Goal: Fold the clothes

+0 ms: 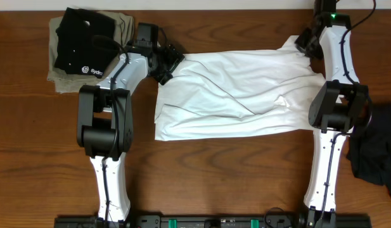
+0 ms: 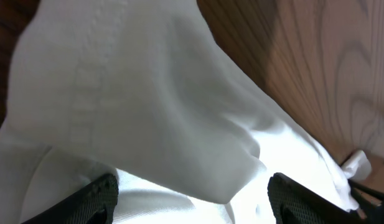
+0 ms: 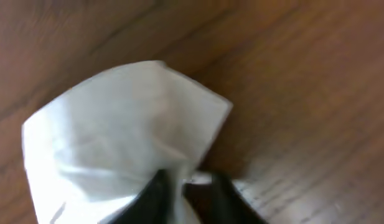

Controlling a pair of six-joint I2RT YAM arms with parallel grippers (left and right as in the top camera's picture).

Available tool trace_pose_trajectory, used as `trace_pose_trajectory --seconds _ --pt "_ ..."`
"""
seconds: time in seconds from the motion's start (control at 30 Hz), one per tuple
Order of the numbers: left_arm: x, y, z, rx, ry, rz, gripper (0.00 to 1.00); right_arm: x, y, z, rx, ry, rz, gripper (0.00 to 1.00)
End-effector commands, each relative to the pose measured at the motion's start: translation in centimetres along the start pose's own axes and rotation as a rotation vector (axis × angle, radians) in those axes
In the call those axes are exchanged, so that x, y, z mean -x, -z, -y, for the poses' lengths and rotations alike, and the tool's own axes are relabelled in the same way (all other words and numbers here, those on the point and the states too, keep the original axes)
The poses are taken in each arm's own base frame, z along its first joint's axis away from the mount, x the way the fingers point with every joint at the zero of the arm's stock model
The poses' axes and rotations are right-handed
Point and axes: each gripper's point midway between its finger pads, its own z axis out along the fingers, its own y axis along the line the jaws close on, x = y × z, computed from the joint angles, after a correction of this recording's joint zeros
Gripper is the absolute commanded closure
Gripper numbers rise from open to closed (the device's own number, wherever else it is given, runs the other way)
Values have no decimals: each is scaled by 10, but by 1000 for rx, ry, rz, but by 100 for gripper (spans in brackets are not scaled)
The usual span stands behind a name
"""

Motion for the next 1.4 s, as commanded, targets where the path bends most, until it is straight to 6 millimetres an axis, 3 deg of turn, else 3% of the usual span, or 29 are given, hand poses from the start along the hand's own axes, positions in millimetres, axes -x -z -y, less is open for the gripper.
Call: trace_pose_trajectory --seconds 0.0,0.3,0.53,1.03,1.37 --pt "-1 0 -8 26 5 -5 20 23 35 3 -5 -22 87 50" --pt "-1 0 -8 28 6 -8 20 35 34 -6 59 4 117 39" --pt "-2 0 -10 34 9 -11 20 49 33 -3 85 -19 150 43" --pt "-2 0 -10 34 10 -12 20 36 -2 -1 95 -26 88 47" --pt "-2 0 -10 34 10 -11 20 33 -6 2 81 -25 79 49"
